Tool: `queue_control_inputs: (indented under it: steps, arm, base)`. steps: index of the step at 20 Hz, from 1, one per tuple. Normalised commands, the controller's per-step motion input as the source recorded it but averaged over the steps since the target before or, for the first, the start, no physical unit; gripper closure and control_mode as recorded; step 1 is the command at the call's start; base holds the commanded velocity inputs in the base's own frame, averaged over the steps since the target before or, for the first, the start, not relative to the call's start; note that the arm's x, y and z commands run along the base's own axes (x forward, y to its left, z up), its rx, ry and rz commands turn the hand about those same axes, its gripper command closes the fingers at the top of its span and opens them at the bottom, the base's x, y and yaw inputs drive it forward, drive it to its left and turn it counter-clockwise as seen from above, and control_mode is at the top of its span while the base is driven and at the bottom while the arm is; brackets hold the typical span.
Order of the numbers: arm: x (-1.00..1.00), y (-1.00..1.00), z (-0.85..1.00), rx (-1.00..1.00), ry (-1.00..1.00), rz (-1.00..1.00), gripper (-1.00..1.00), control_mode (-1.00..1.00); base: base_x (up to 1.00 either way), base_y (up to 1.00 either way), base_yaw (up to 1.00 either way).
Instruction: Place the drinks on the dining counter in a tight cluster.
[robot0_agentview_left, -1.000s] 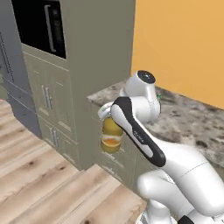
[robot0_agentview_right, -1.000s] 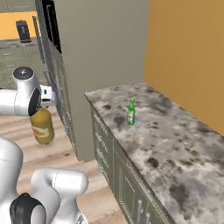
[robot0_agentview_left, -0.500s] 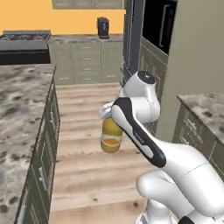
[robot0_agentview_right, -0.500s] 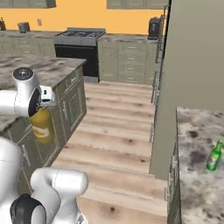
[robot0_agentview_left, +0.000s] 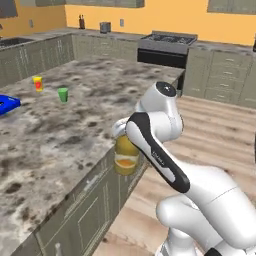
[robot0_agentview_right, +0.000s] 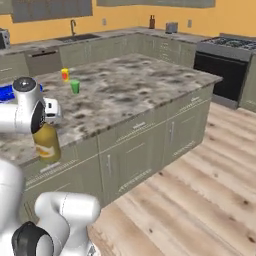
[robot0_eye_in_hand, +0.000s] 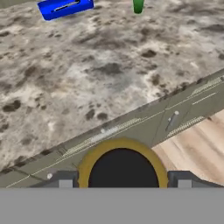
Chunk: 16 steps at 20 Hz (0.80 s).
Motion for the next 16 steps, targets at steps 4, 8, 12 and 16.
queue_control_inputs:
  steps: [4,8,12,16]
  arm:
    - [0.0,0.0,0.0,0.0,0.0,0.0,1.0,1.0]
    - [0.0,0.0,0.0,0.0,0.0,0.0,1.0,1.0]
    - [0.0,0.0,0.0,0.0,0.0,0.0,1.0,1.0]
    - [0.0,0.0,0.0,0.0,0.0,0.0,1.0,1.0]
  base:
    - [0.37,-0.02,0.77]
    - [0.63,-0.09,0.42]
    - [0.78,0.01,0.25]
    - [0.44,0.19,0.45]
